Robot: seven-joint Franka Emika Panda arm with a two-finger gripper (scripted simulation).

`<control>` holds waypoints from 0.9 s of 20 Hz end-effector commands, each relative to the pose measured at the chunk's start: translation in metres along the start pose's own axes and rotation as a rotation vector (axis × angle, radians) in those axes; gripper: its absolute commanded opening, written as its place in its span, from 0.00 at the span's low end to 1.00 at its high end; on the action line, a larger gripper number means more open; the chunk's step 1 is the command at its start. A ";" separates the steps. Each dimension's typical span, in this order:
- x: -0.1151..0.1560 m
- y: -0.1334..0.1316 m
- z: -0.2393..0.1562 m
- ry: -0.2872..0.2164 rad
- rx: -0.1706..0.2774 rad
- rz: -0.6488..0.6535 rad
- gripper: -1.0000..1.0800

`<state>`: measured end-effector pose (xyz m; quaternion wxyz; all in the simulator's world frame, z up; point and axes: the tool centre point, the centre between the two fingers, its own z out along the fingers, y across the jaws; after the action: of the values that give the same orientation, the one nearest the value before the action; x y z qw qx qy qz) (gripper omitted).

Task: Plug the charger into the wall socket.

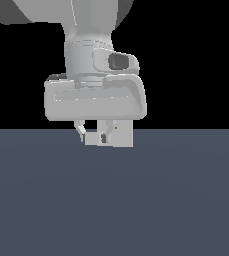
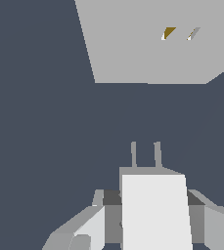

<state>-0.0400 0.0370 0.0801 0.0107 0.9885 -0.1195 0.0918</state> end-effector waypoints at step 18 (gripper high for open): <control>0.029 0.014 -0.015 -0.001 -0.004 0.017 0.00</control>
<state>-0.0203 0.0177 0.0998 0.0117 0.9875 -0.1279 0.0910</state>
